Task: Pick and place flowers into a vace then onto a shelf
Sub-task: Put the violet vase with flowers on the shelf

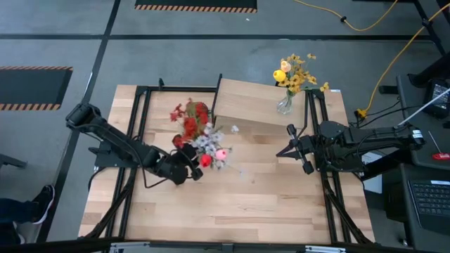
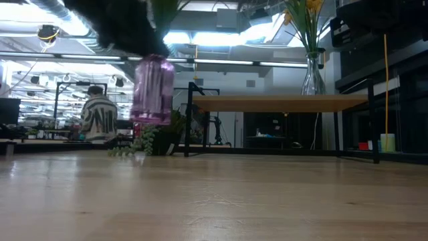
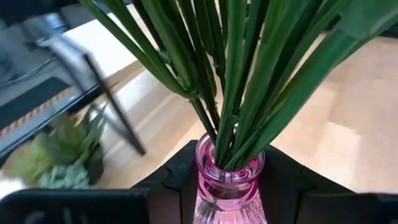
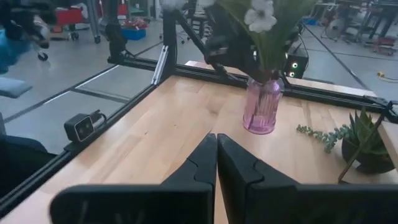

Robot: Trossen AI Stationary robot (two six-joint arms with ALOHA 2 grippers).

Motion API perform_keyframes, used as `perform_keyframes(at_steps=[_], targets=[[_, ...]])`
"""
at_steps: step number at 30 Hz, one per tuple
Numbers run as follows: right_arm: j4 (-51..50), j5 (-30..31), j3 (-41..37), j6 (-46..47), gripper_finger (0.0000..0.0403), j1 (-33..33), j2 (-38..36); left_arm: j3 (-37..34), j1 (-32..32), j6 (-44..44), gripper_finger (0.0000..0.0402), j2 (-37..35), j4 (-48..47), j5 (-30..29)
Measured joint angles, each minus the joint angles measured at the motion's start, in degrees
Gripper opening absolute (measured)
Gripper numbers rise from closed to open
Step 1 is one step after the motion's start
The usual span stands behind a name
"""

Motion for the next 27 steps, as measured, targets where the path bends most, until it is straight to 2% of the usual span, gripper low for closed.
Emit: perform_keyframes(at_steps=[8, 12, 15, 20, 24, 27], targets=[[0.1, 0.1, 0.0, -3.3, 0.0016, 0.0, 0.0, 0.7, 7.2, 21.9, 0.012, 0.0, 20.2, 16.1], [0.1, 0.1, 0.0, -3.4, 0.0016, 0.0, 0.0, 0.7, 12.1, 29.1, 0.012, 0.0, 27.6, 23.0], [0.1, 0.1, 0.0, -3.4, 0.0016, 0.0, 0.0, 0.8, 16.4, 33.0, 0.012, 0.0, 31.3, 30.1], [0.1, 0.1, 0.0, -3.4, 0.0016, 0.0, 0.0, 4.5, 24.0, 36.9, 0.012, 0.0, 29.3, 38.0], [0.1, 0.1, 0.0, -3.4, 0.0016, 0.0, 0.0, 10.4, 28.9, 38.6, 0.012, 0.0, 24.2, 39.8], [0.1, 0.1, 0.0, -3.6, 0.0016, 0.0, 0.0, 13.7, 31.0, 38.0, 0.012, 0.3, 20.9, 34.6]])
